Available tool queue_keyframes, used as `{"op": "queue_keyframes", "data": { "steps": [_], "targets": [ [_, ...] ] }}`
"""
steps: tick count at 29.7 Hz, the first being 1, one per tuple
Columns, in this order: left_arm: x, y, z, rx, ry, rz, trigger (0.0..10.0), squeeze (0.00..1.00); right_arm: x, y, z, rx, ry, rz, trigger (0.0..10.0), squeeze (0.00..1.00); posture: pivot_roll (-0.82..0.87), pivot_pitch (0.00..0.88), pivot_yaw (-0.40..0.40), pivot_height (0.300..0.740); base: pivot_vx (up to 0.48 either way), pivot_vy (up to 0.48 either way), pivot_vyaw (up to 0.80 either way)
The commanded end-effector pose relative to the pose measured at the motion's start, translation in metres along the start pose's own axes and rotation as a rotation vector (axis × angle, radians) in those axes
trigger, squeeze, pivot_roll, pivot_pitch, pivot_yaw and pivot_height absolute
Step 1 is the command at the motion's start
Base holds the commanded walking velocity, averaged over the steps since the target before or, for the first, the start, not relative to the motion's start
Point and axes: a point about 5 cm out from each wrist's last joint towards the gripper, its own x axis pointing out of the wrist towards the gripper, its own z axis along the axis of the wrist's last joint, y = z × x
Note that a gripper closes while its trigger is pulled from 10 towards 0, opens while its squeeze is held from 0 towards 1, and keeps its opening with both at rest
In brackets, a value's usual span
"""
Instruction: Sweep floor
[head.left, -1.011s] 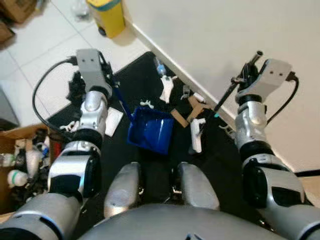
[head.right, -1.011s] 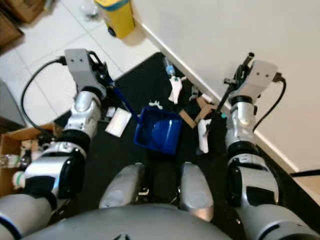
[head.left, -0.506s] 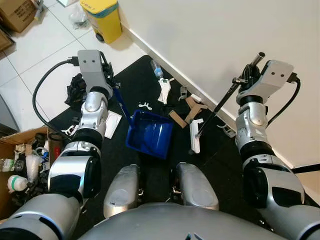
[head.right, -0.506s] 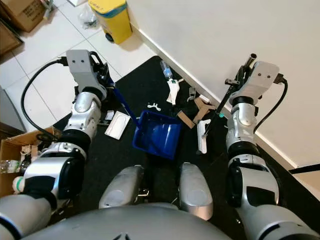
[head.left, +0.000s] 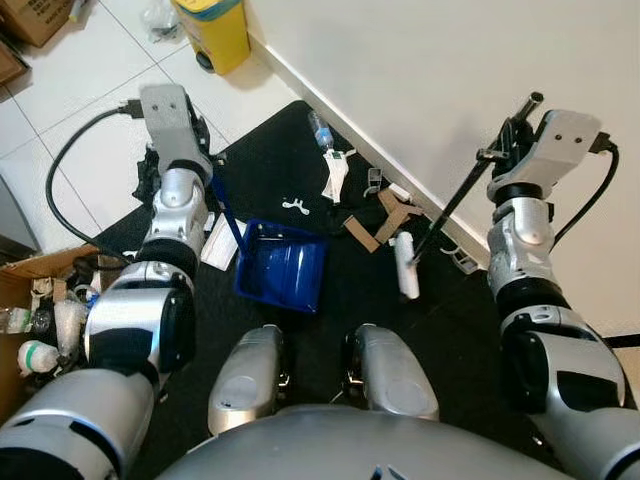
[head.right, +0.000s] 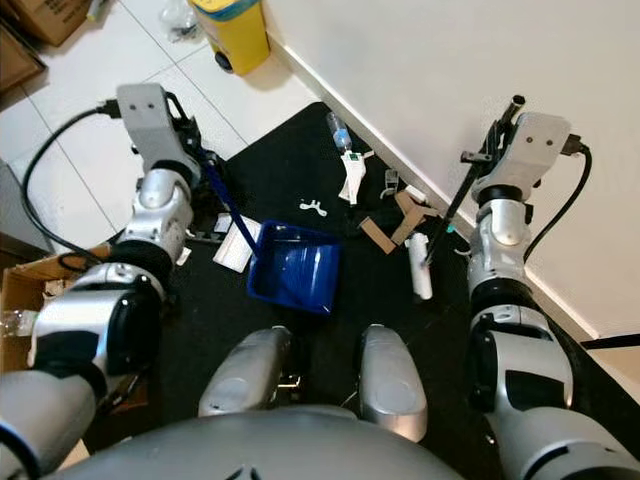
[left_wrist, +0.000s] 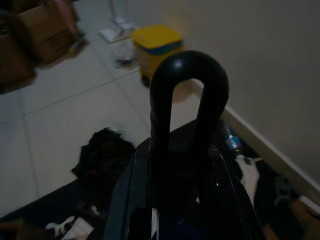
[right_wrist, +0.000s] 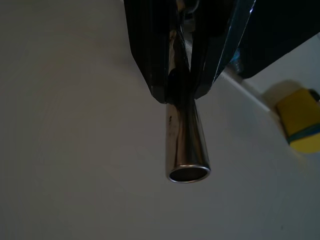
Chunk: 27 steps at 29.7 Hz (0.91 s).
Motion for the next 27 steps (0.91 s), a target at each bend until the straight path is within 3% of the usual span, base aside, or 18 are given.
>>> {"op": "queue_keyframes", "data": {
  "steps": [1, 6, 10, 18, 27],
  "targets": [
    [0.006, 0.009, 0.013, 0.020, -0.020, 0.044, 10.0, 0.00, 0.008, -0.003, 0.014, -0.031, -0.045, -0.010, 10.0, 0.00, -0.01, 0.015, 0.058, 0.740, 0.000, 0.000, 0.00],
    [0.011, 0.010, 0.025, 0.027, -0.032, 0.067, 10.0, 0.00, 0.013, -0.017, 0.014, -0.028, -0.004, -0.045, 10.0, 0.00, -0.02, 0.028, 0.064, 0.740, 0.000, 0.000, 0.00],
    [0.015, 0.007, 0.036, 0.038, -0.055, 0.076, 10.0, 0.00, 0.017, -0.026, 0.018, 0.026, -0.006, -0.090, 10.0, 0.00, -0.04, 0.061, 0.072, 0.740, 0.000, 0.000, 0.00],
    [0.017, 0.003, 0.041, 0.046, -0.052, 0.083, 10.0, 0.00, 0.020, -0.025, 0.019, 0.069, -0.010, -0.116, 10.0, 0.00, -0.05, 0.104, 0.084, 0.740, 0.000, 0.000, 0.00],
    [0.020, -0.001, 0.051, -0.018, -0.040, 0.107, 10.0, 0.00, 0.025, -0.020, 0.021, 0.055, 0.010, -0.115, 10.0, 0.00, -0.05, 0.168, 0.096, 0.740, 0.000, 0.000, 0.00]
  ]
}}
